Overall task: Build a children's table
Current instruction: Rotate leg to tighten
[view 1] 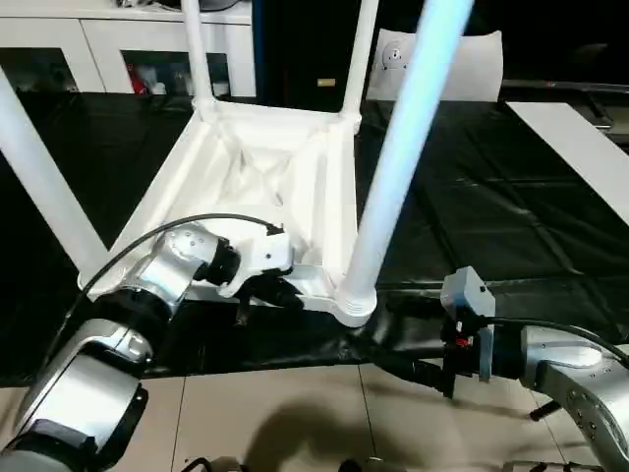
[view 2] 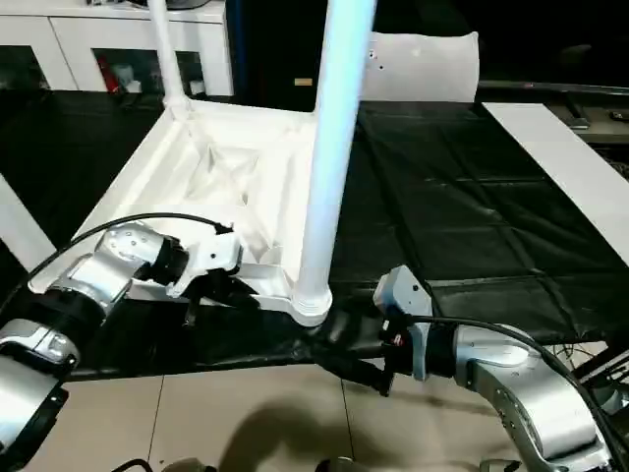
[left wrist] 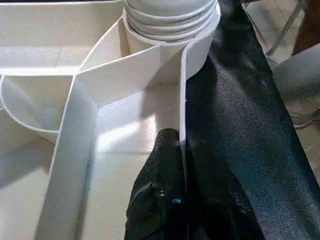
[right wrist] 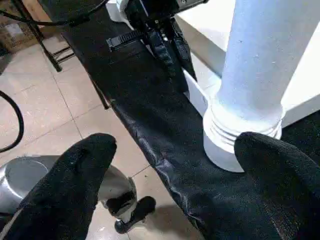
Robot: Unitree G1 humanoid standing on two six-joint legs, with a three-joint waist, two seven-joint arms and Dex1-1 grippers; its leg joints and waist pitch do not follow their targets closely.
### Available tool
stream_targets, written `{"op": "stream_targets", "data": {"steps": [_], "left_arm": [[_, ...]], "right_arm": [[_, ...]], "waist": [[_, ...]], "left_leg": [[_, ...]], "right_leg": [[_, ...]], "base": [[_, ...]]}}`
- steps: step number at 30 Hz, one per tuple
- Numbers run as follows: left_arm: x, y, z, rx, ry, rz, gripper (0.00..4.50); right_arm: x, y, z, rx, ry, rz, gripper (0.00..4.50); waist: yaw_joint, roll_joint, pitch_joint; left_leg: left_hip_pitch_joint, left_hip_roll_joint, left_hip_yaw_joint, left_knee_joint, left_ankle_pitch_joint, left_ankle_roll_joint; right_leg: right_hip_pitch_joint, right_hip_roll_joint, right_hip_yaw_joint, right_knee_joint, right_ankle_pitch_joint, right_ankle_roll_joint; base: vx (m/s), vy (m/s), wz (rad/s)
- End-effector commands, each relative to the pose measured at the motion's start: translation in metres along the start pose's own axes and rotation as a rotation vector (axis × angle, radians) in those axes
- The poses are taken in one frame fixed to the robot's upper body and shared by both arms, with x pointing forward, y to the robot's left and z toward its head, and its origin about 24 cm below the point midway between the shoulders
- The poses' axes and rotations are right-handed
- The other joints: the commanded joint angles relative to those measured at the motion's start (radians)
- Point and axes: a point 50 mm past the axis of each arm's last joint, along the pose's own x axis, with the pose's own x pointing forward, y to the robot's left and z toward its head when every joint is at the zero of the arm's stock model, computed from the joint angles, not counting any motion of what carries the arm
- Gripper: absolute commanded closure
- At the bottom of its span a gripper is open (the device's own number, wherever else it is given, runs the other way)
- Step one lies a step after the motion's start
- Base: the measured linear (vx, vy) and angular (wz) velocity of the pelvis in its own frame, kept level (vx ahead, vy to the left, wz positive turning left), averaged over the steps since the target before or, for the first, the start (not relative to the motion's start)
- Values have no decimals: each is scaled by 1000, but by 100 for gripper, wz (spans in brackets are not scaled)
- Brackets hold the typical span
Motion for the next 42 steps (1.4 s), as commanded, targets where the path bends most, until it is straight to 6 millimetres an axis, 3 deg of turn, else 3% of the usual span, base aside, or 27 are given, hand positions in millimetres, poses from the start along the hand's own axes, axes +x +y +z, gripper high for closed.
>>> {"op": "stream_targets", "data": {"steps": [1, 3, 6, 8, 10, 12, 14, 15, 18, 24, 25, 29, 33, 34, 39, 42], "left_arm": [[-2, 2, -10, -31, 80, 50, 448], [-3, 5, -13, -94, 64, 128, 448], [-3, 9, -13, -173, 9, 216, 448], [-3, 10, -13, -199, -7, 237, 448], [-1, 7, -22, -325, -57, 384, 448], [-1, 6, -23, -336, -60, 390, 448], [3, -1, -24, -339, -58, 368, 448], [5, -6, -24, -339, -63, 351, 448], [9, -13, -20, -312, -83, 315, 448], [12, -34, -9, -123, -124, 106, 448], [12, -35, -10, -111, -105, 89, 448], [9, -35, -10, -80, -72, 66, 448], [7, -35, -8, -30, -84, 17, 448], [7, -35, -6, -17, -95, -3, 450], [8, -33, 0, 47, -107, -97, 450], [9, -32, 1, 77, -92, -120, 450]], "right_arm": [[2, -1, 4, -27, -10, -13, 0], [3, -2, 6, -28, -27, -25, 0], [4, -4, 7, -30, -39, -39, 0], [5, -4, 8, -31, -42, -41, 0], [7, -8, 9, -37, -56, -76, 0], [7, -9, 9, -38, -58, -80, 0], [9, -10, 10, -39, -63, -90, 0], [10, -11, 10, -40, -67, -98, 0], [12, -14, 10, -45, -74, -128, 0], [14, -30, 14, -59, -103, -227, 0], [14, -32, 13, -64, -102, -235, 0], [14, -38, 14, -69, -107, -227, 0], [20, -35, 18, -73, -141, -107, 0], [22, -35, 19, -70, -152, -74, 30], [28, -39, 20, -52, -165, 40, 59], [29, -40, 19, -48, -149, 79, 84]], "waist": [[4, -1, -73], [3, -1, -70], [0, 0, -64], [-4, -4, -65], [-20, -9, -62], [-28, -6, -65], [-40, -5, -67], [-44, -10, -66], [-47, -5, -65], [-41, -1, -70], [-35, 2, -73], [-19, 1, -75], [-16, -5, -77], [-15, -4, -75], [-11, -3, -75], [0, -1, -75]], "left_leg": [[3, 16, -2, -68, -223, 34], [5, 15, 0, -68, -240, 29], [10, 10, -4, -66, -279, 24], [6, 7, -6, -66, -279, 22], [-6, 2, -10, -65, -281, 17], [-3, -1, -12, -61, -283, 22], [-6, 6, -16, -68, -281, 34], [-7, 3, -13, -67, -279, 40], [7, 5, -9, -64, -284, 49], [9, 13, -4, -71, -257, 53], [14, 17, -1, -71, -242, 53], [13, 20, 3, -72, -210, 49], [6, 15, 3, -70, -205, 54], [6, 17, 4, -70, -199, 54], [12, 19, 4, -71, -208, 54], [17, 21, 5, -72, -218, 46]], "right_leg": [[54, -70, 40, -83, -395, -138], [51, -69, 39, -85, -430, -132], [48, -71, 31, -105, -564, -90], [50, -69, 27, -107, -586, -69], [55, -68, 16, -111, -634, -44], [51, -70, 11, -120, -662, -27], [56, -70, 9, -118, -611, -41], [55, -66, 8, -121, -608, -40], [41, -66, 15, -120, -600, -64], [39, -67, 31, -104, -497, -104], [38, -67, 36, -95, -435, -128], [45, -68, 41, -80, -348, -159], [53, -70, 41, -77, -352, -157], [52, -71, 43, -78, -355, -153], [48, -71, 41, -78, -359, -166], [45, -71, 42, -79, -357, -174]], "base": [[0, 0, 0], [0, 0, 0], [0, 0, 0], [0, 0, 0], [0, 0, 0], [-14, 14, -9], [0, 0, 0], [0, 0, 0], [0, 0, 0], [0, 0, 0], [0, 0, 0], [0, 0, 0], [0, 0, 0], [0, 0, 0], [0, 0, 0], [0, 0, 0]]}}
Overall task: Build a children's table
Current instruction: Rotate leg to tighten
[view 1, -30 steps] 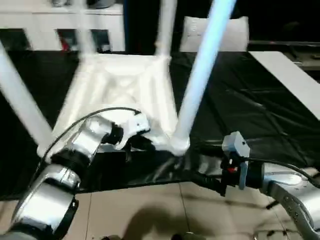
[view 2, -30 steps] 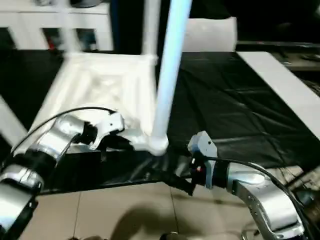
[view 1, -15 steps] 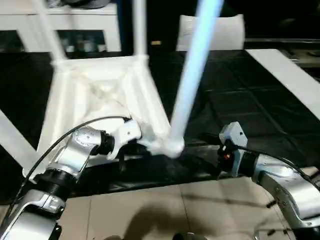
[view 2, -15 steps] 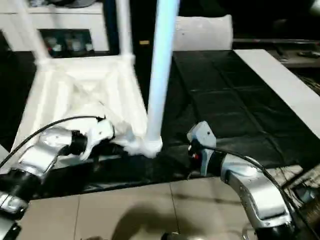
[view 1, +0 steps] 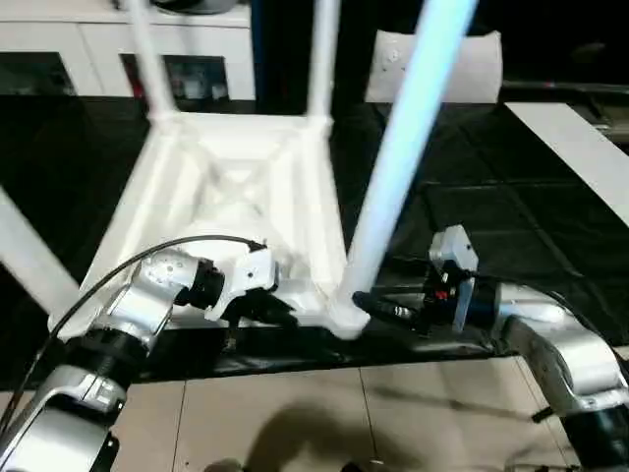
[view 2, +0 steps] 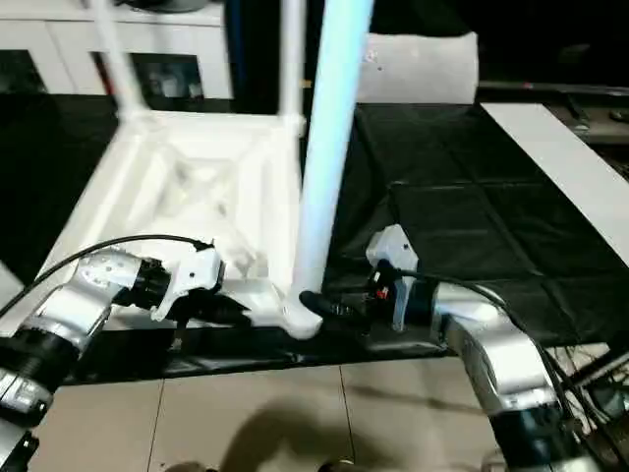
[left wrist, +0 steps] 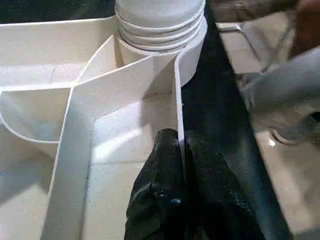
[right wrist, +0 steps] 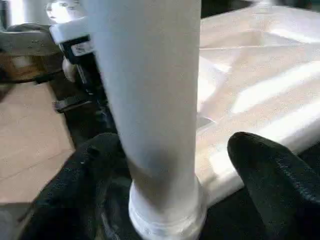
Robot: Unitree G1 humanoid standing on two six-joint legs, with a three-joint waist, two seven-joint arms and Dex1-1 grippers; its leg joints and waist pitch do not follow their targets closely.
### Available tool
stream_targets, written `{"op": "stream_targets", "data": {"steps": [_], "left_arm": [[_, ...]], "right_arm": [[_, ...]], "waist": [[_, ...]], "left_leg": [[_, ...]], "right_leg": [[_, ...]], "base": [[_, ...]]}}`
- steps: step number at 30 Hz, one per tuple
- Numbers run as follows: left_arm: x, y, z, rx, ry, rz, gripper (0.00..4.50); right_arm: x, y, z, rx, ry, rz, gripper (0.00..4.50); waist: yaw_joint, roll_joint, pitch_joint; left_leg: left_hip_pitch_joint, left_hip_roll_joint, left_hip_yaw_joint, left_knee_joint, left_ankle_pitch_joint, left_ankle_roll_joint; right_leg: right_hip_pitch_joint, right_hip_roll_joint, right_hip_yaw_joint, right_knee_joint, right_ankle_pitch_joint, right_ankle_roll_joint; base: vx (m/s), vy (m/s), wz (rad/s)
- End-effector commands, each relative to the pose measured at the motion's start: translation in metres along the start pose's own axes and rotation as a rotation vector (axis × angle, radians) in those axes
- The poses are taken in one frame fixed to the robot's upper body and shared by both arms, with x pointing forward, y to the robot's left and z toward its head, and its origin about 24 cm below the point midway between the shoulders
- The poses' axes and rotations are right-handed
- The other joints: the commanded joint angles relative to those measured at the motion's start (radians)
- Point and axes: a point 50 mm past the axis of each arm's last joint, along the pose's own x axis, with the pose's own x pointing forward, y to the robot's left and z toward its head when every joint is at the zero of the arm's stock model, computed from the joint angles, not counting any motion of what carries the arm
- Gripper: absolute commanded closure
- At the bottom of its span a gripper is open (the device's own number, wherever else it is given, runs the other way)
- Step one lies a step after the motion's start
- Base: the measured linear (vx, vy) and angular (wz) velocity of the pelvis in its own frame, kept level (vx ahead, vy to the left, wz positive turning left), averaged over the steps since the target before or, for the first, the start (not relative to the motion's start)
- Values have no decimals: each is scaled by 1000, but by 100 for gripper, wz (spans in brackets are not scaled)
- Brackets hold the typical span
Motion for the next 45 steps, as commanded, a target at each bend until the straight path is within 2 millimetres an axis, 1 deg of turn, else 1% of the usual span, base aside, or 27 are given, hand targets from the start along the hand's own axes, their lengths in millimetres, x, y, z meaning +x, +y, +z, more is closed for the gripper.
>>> {"op": "stream_targets", "data": {"steps": [1, 4, 6, 8, 11, 14, 16, 17, 22, 26, 27, 29, 31, 32, 33, 34, 35, 36, 37, 38, 39, 40, 41, 42, 43, 44, 45], "left_arm": [[10, -2, 9, 80, 10, -104, 450], [10, 0, 10, 108, 36, -142, 450], [9, 2, 11, 124, 51, -158, 450], [9, 3, 11, 135, 63, -171, 450], [8, 4, 12, 149, 81, -197, 450], [8, 5, 12, 154, 86, -202, 450], [8, 6, 12, 159, 95, -209, 450], [8, 7, 11, 160, 97, -210, 450], [9, 8, 11, 149, 99, -206, 450], [9, 12, 10, 93, 71, -141, 450], [9, 12, 10, 92, 71, -140, 450], [13, 16, 8, 22, 58, -31, 450], [14, 17, 8, 7, 57, -7, 450], [21, 21, 12, -48, -2, 79, 450], [21, 21, 12, -48, -2, 79, 450], [26, 23, 16, -78, -35, 120, 450], [30, 26, 21, -102, -57, 163, 450], [34, 28, 24, -118, -71, 196, 450], [39, 30, 28, -138, -84, 231, 450], [45, 33, 33, -163, -98, 275, 450], [47, 33, 34, -169, -101, 287, 450], [53, 37, 40, -192, -112, 339, 450], [61, 41, 48, -212, -118, 406, 450], [64, 43, 52, -221, -117, 438, 450], [67, 44, 56, -226, -118, 460, 450], [69, 46, 59, -231, -120, 478, 450], [72, 47, 64, -230, -115, 514, 450]], "right_arm": [[0, -2, 0, -1, 8, 47, 96], [2, -5, -2, 3, 28, 108, 121], [5, -6, -3, 0, 45, 142, 129], [6, -6, -4, 0, 59, 168, 160], [9, -7, -5, -13, 82, 201, 166], [10, -8, -6, -15, 91, 219, 203], [11, -7, -6, -20, 100, 244, 208], [11, -7, -7, -20, 102, 249, 231], [13, -6, -7, -21, 103, 266, 246], [13, -4, -9, 10, 79, 244, 250], [13, -4, -9, 11, 78, 243, 251], [17, 0, -13, 59, 37, 147, 251], [18, 0, -15, 66, 34, 121, 251], [24, -2, -21, 71, 46, -12, 251], [24, -2, -21, 71, 46, -12, 251], [29, -2, -24, 83, 47, -69, 251], [34, -1, -26, 106, 40, -117, 252], [39, 1, -26, 131, 28, -152, 252], [44, 2, -26, 156, 15, -186, 253], [52, 4, -25, 182, 2, -228, 254], [54, 4, -25, 188, 0, -240, 254], [63, 6, -25, 207, -6, -293, 254], [77, 7, -23, 234, -9, -362, 254], [83, 7, -23, 249, -9, -395, 254], [89, 6, -22, 263, -10, -433, 254], [94, 4, -20, 272, -12, -475, 254], [102, 0, -16, 282, -18, -539, 254]], "waist": [[-5, -3, -68], [-1, -3, -68], [-3, -5, -69], [-1, -7, -68], [3, -7, -69], [3, -7, -67], [7, -7, -67], [7, -7, -66], [16, -8, -64], [16, -9, -62], [16, -9, -61], [16, -8, -58], [13, -10, -55], [8, -11, -49], [8, -11, -49], [1, -11, -48], [-3, -13, -48], [-15, -13, -44], [-25, -12, -44], [-30, -13, -45], [-42, -11, -45], [-52, -11, -45], [-55, -8, -43], [-67, -2, -43], [-82, -1, -40], [-88, 2, -39], [-102, 15, -34]], "left_leg": [[10, 23, 3, -70, -209, 40], [9, 24, 4, -70, -202, 39], [5, 23, 3, -70, -198, 38], [6, 24, 4, -70, -198, 37], [6, 26, 4, -70, -193, 36], [5, 26, 4, -69, -195, 35], [5, 26, 5, -69, -194, 38], [6, 26, 5, -70, -194, 37], [9, 26, 5, -70, -205, 32], [8, 26, 4, -72, -212, 28], [8, 26, 4, -73, -214, 28], [11, 26, 4, -73, -232, 22], [11, 23, 1, -75, -257, 13], [12, 17, 0, -75, -282, 6], [12, 17, 0, -75, -282, 6], [14, 13, -4, -72, -300, -3], [12, 10, -6, -72, -303, -2], [11, 10, -8, -73, -317, -8], [16, 6, -9, -68, -339, -8], [16, 4, -11, -67, -345, -6], [13, 4, -13, -69, -352, 0], [3, 6, -18, -74, -363, 5], [4, 7, -19, -74, -373, 1], [18, 6, -19, -70, -409, 1], [24, 6, -24, -67, -445, 1], [26, 6, -26, -67, -466, 3], [38, 18, -32, -71, -532, 5]], "right_leg": [[44, -69, 45, -67, -346, -175], [45, -70, 44, -62, -313, -186], [49, -71, 42, -61, -312, -187], [49, -71, 43, -61, -307, -190], [49, -72, 43, -59, -304, -193], [49, -72, 42, -59, -307, -196], [49, -71, 43, -59, -304, -194], [48, -71, 43, -59, -307, -193], [47, -72, 43, -62, -339, -183], [46, -71, 43, -61, -341, -185], [46, -72, 43, -63, -350, -183], [42, -71, 44, -66, -376, -175], [41, -72, 42, -74, -442, -151], [36, -72, 36, -87, -548, -110], [36, -72, 36, -87, -548, -110], [31, -75, 31, -99, -628, -77], [32, -73, 26, -102, -646, -66], [28, -70, 22, -105, -667, -54], [23, -70, 14, -114, -699, -42], [24, -70, 10, -117, -709, -35], [28, -70, 3, -123, -710, -29], [37, -70, -6, -128, -706, -19], [35, -71, -10, -130, -708, -14], [26, -72, -25, -144, -717, -14], [29, -73, -46, -155, -728, -4], [32, -71, -59, -165, -734, 7], [39, -73, -89, -177, -715, 18]], "base": [[0, 0, 0], [0, 0, 0], [0, 0, 0], [0, 0, 0], [0, 0, 0], [0, 0, 0], [0, 0, 0], [0, 0, 0], [0, 0, 0], [0, 0, 0], [0, 0, 0], [0, 0, 0], [0, 0, 0], [0, 0, 0], [0, 0, 0], [0, 0, 0], [0, 0, 0], [0, 0, 0], [0, 0, 0], [0, 0, 0], [0, 0, 0], [0, 0, 0], [0, 0, 0], [0, 0, 0], [0, 0, 0], [0, 0, 0], [0, 0, 0]]}}
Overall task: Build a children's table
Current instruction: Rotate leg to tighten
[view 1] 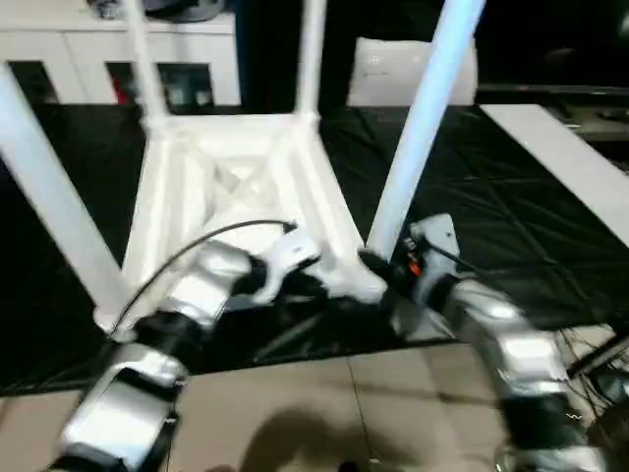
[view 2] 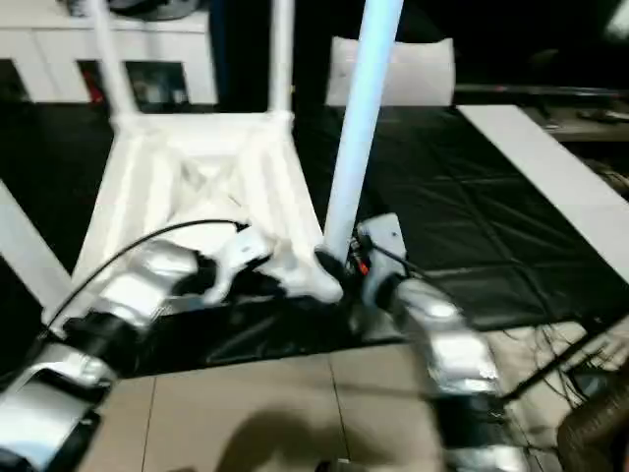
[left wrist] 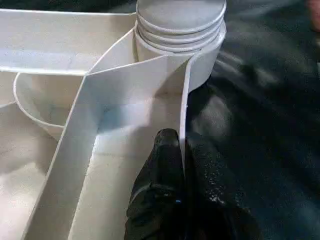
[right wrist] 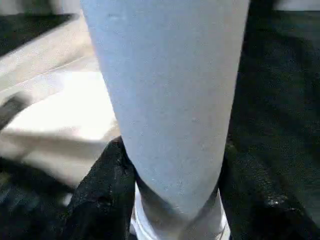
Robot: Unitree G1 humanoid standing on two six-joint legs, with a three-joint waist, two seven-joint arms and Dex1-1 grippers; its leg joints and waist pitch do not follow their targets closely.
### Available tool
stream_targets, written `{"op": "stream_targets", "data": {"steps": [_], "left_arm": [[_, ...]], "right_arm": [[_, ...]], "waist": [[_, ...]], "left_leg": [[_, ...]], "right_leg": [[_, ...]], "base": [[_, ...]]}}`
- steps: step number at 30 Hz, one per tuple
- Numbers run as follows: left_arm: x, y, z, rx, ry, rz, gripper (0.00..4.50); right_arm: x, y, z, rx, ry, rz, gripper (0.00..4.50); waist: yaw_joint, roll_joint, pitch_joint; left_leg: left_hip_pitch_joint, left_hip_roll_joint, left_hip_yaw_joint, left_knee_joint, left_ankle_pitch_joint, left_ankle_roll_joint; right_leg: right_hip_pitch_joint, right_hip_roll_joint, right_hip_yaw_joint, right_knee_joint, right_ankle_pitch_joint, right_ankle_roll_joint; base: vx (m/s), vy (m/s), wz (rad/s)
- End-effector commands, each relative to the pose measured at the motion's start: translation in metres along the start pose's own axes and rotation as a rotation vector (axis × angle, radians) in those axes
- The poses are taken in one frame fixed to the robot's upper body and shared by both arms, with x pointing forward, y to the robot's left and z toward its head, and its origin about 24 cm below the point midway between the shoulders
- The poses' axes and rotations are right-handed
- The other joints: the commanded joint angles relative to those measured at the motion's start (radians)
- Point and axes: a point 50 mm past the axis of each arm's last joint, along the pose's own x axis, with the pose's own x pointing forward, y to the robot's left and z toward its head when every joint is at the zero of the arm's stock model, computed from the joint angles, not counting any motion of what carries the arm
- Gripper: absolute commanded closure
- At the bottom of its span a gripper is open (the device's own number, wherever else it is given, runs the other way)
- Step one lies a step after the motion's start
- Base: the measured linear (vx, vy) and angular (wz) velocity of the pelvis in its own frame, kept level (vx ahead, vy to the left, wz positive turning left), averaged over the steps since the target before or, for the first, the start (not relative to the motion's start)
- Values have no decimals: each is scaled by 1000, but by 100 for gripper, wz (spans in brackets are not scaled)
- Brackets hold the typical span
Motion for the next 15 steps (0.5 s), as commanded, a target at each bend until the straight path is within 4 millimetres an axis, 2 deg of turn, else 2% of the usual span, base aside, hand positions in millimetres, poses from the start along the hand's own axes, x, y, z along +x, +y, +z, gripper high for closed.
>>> {"op": "stream_targets", "data": {"steps": [1, 2, 3, 4, 5, 6, 7, 8, 9, 10, 11, 12, 13, 15], "left_arm": [[19, -9, 44, 37, -132, 100, 450], [20, -10, 45, 44, -127, 110, 450], [21, -12, 46, 50, -120, 112, 450], [22, -12, 46, 52, -119, 112, 450], [23, -14, 46, 63, -115, 107, 450], [22, -15, 44, 72, -107, 94, 450], [20, -14, 41, 77, -100, 89, 450], [17, -12, 36, 82, -89, 85, 450], [15, -10, 34, 83, -84, 87, 450], [11, -8, 30, 83, -77, 87, 450], [11, -8, 30, 83, -77, 87, 450], [7, -5, 27, 92, -72, 87, 450], [3, -3, 24, 105, -76, 75, 450], [-8, 2, 15, 107, -74, 45, 450]], "right_arm": [[23, 54, -11, 56, 68, 133, 254], [26, 55, -10, 61, 65, 108, 254], [28, 56, -8, 68, 59, 98, 254], [29, 57, -7, 69, 56, 100, 254], [30, 60, -4, 70, 39, 114, 254], [30, 60, -1, 75, 12, 132, 254], [29, 59, 1, 76, -8, 137, 219], [25, 55, 3, 66, -32, 153, 185], [24, 54, 3, 59, -41, 157, 185], [21, 50, 3, 48, -51, 171, 182], [21, 50, 3, 48, -51, 171, 172], [16, 45, 3, 35, -64, 185, 155], [12, 40, 3, 26, -75, 197, 141], [0, 26, 3, -6, -95, 234, 131]], "waist": [[-30, 15, -35], [-6, 37, -21], [12, 41, -23], [-3, -18, -34], [15, -49, -43], [28, -60, -29], [43, -51, -43], [53, -41, -48], [47, -25, -53], [39, -15, -59], [35, -15, -60], [35, -15, -60], [34, -17, -61], [38, -18, -63]], "left_leg": [[11, 47, -42, -106, -627, -3], [-54, 101, -53, -208, -800, -22], [-48, 84, -24, -214, -834, -24], [30, 60, -4, -174, -776, 10], [55, 16, -11, -104, -653, -18], [81, -44, 14, 43, -340, 4], [-6, -19, -13, -1, -175, 30], [-20, -10, -17, -35, -144, 20], [-30, 10, -23, -77, -150, -2], [-14, 23, -23, -84, -183, -2], [-17, 20, -16, -82, -180, 8], [-17, 20, -16, -82, -180, 8], [-18, 13, -7, -78, -187, 40], [-23, 12, -3, -75, -148, 73]], "right_leg": [[58, -40, -30, -85, -612, 11], [116, -23, 12, 120, -306, -43], [96, -9, 10, 123, -189, -54], [40, -16, 71, 103, -263, -45], [4, -53, 97, 12, -546, -19], [-63, -118, 90, -116, -1069, 51], [25, -148, 120, -80, -1030, 46], [35, -123, 104, -62, -924, 30], [31, -70, 89, -26, -646, -19], [20, -53, 93, -4, -411, -90], [26, -46, 99, 10, -257, -154], [26, -46, 99, 10, -257, -154], [33, -48, 99, 7, -225, -188], [41, -52, 100, 8, -187, -201]], "base": [[-30, 62, -5], [-80, 48, -4], [0, 0, 0], [0, 0, 0], [61, -82, 10], [57, -56, -23], [57, -56, -23], [97, -12, -26], [0, 0, 0], [75, -7, -6], [56, 8, 3], [74, 13, 4], [0, 0, 0], [0, 0, 0]]}}
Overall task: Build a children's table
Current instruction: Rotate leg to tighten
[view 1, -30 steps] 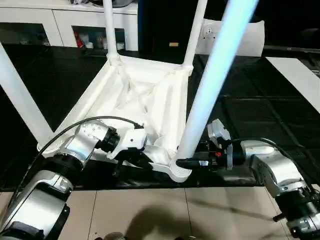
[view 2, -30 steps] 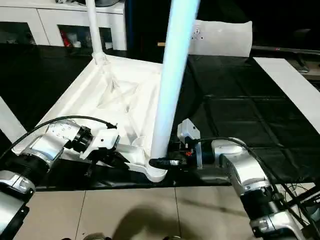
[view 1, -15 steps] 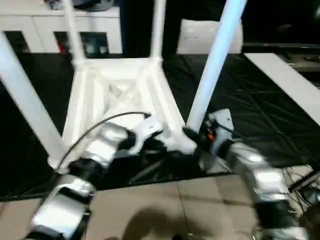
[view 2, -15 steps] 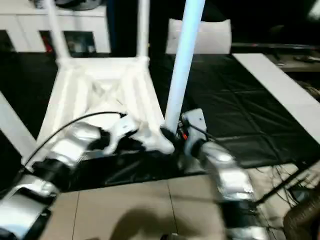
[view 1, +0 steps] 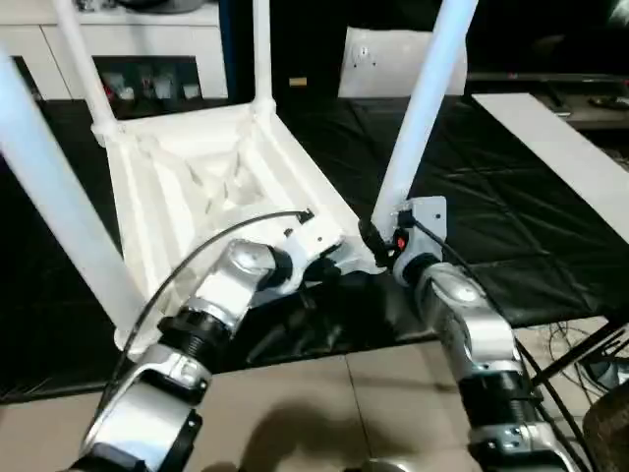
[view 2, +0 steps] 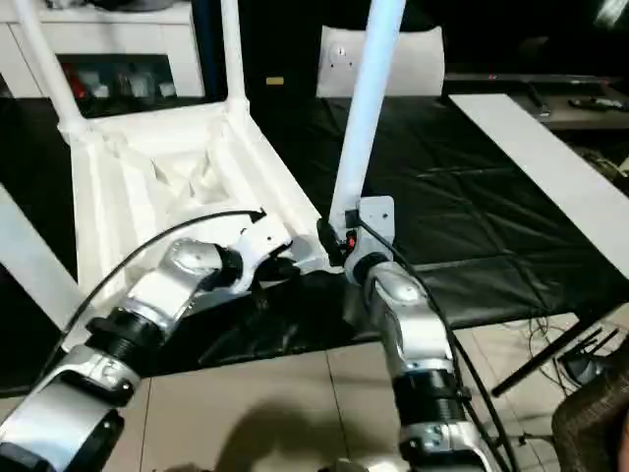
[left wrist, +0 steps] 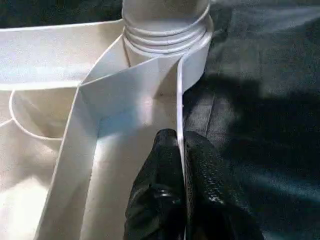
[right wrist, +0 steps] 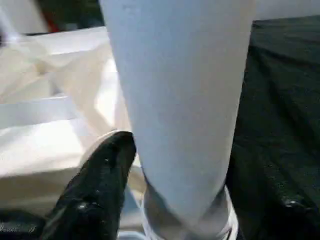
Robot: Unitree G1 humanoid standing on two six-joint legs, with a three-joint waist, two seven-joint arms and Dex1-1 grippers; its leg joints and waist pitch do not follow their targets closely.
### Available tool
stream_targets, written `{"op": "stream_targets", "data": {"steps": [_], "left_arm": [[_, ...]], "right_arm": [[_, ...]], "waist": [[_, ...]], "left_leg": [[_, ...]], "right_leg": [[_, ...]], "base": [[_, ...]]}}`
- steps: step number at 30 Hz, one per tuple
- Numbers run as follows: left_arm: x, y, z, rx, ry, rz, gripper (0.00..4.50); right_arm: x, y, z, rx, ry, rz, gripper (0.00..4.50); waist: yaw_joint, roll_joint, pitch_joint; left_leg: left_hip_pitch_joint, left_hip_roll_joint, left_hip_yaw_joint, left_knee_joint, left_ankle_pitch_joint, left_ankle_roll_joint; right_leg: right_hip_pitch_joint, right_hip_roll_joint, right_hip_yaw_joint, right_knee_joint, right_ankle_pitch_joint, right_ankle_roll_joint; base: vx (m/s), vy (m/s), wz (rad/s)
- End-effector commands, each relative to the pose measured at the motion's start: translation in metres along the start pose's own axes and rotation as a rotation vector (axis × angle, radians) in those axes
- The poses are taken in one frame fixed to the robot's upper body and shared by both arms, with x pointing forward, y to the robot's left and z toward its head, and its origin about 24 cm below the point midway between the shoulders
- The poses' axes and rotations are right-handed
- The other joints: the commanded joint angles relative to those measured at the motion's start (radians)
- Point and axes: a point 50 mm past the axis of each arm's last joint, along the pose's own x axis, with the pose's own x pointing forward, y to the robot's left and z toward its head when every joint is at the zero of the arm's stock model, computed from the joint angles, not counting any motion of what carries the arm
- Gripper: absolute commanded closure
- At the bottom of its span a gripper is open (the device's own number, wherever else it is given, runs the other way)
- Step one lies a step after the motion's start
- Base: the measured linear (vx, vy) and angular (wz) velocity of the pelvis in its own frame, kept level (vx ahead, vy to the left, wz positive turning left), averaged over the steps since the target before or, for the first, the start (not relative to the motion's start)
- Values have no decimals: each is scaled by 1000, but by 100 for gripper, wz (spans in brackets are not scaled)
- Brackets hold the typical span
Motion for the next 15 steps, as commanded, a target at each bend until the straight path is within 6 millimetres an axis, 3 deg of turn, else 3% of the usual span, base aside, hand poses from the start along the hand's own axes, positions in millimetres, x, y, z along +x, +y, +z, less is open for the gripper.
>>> {"op": "stream_targets", "data": {"steps": [1, 2, 5, 6, 8, 11, 15], "left_arm": [[-5, 2, 3, 30, -60, -2, 450], [-10, 4, -2, 31, -54, -14, 450], [-20, 6, -9, 69, -58, -64, 450], [-25, 6, -13, 101, -53, -98, 450], [-34, 5, -20, 161, -55, -186, 450], [-40, 4, -22, 174, -78, -271, 450], [-48, 3, -27, 219, -37, -387, 450]], "right_arm": [[-1, 27, -4, 1, 0, 225, 122], [-6, 21, -3, -20, -1, 249, 96], [-18, 10, -2, -69, 1, 305, 87], [-24, 4, -1, -94, 7, 338, 63], [-35, -8, 1, -148, 28, 411, 51], [-42, -15, 2, -177, 63, 488, 20], [-49, -17, 3, -228, 112, 629, 1]], "waist": [[5, -4, -63], [3, -4, -62], [4, -4, -60], [3, -5, -60], [1, -12, -61], [6, -7, -61], [11, -9, -62]], "left_leg": [[-4, 30, 3, -66, -140, 87], [-7, 29, 4, -66, -139, 91], [-7, 30, 4, -66, -150, 90], [-8, 31, 4, -67, -165, 88], [-8, 31, 6, -65, -166, 92], [-3, 36, 9, -64, -146, 100], [0, 40, 12, -63, -150, 112]], "right_leg": [[53, -55, 55, -81, -133, -206], [54, -54, 54, -81, -144, -206], [54, -55, 54, -85, -178, -197], [55, -56, 53, -88, -212, -192], [52, -54, 55, -89, -218, -188], [46, -54, 57, -81, -167, -213], [46, -55, 57, -76, -142, -237]], "base": [[0, 0, 0], [0, 0, 0], [0, 0, 0], [0, 0, 0], [0, 0, 0], [0, 0, 0], [0, 0, 0]]}}
